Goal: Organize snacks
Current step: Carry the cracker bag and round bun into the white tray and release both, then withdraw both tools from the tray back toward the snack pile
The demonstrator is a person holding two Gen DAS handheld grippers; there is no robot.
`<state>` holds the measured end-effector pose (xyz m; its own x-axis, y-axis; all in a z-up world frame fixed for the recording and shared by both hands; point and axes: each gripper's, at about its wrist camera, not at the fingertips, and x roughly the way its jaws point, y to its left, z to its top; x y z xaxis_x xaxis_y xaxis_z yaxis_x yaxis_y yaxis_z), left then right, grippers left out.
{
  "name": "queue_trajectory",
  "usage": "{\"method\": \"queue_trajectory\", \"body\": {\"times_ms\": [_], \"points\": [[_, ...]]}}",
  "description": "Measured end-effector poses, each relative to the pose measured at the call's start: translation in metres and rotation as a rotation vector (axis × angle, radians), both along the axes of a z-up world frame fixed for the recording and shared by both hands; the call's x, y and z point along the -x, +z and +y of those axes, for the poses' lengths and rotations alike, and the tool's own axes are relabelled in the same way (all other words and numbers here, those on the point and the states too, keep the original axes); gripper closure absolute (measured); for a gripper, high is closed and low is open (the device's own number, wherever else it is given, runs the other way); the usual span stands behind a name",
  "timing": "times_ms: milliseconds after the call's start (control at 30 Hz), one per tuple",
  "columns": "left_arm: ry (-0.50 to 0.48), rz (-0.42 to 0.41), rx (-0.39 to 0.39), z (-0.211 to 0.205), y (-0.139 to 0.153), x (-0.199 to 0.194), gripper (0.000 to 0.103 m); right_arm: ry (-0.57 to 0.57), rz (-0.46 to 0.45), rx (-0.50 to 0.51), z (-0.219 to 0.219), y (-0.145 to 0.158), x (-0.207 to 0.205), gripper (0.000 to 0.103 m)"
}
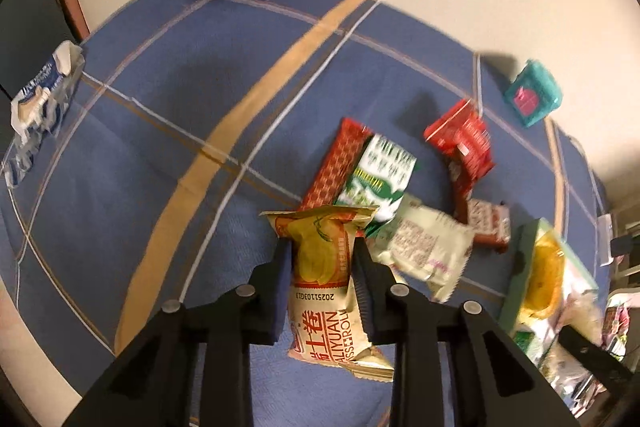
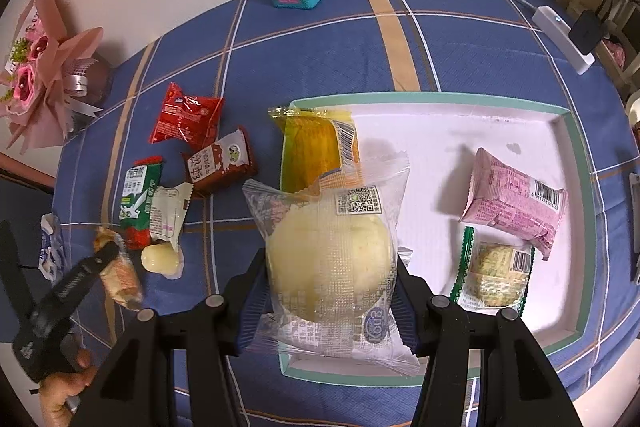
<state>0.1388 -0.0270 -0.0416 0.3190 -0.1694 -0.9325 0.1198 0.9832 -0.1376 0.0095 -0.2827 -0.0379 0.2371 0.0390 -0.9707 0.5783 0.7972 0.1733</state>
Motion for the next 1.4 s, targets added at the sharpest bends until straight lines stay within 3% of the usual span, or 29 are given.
{"method": "queue_trajectory", "body": {"times_ms": [133, 333, 500, 667, 1133, 1267, 1400], "points": [[-0.041, -0.050, 0.049, -0.011, 0.027, 0.010, 0.073, -0.029, -0.012, -0.022, -0.012, 0.000, 0.006, 0.045], [-0.252, -0.102, 0.085, -0.089, 0.046, 0.037, 0.072, -0.188, 0.019, 0.050, -0.058, 0.004, 0.037, 0.045], [-0.456, -0.090, 0.085, -0.159, 0.040, 0.080, 0.072, -0.309, 0.030, 0.074, -0.096, 0.007, 0.067, 0.045], [-0.585, -0.084, 0.064, -0.205, 0.028, 0.112, 0.072, -0.369, 0.021, 0.082, -0.119, 0.013, 0.088, 0.045], [-0.653, -0.100, 0.061, -0.250, 0.004, 0.116, 0.071, -0.330, -0.038, 0.044, -0.122, 0.008, 0.083, 0.042], [-0.653, -0.104, 0.067, -0.250, 0.007, 0.115, 0.060, -0.325, -0.045, 0.044, -0.119, 0.011, 0.080, 0.034], [-0.626, -0.085, 0.054, -0.244, 0.011, 0.112, 0.060, -0.325, -0.052, 0.035, -0.117, 0.016, 0.082, 0.033]]}}
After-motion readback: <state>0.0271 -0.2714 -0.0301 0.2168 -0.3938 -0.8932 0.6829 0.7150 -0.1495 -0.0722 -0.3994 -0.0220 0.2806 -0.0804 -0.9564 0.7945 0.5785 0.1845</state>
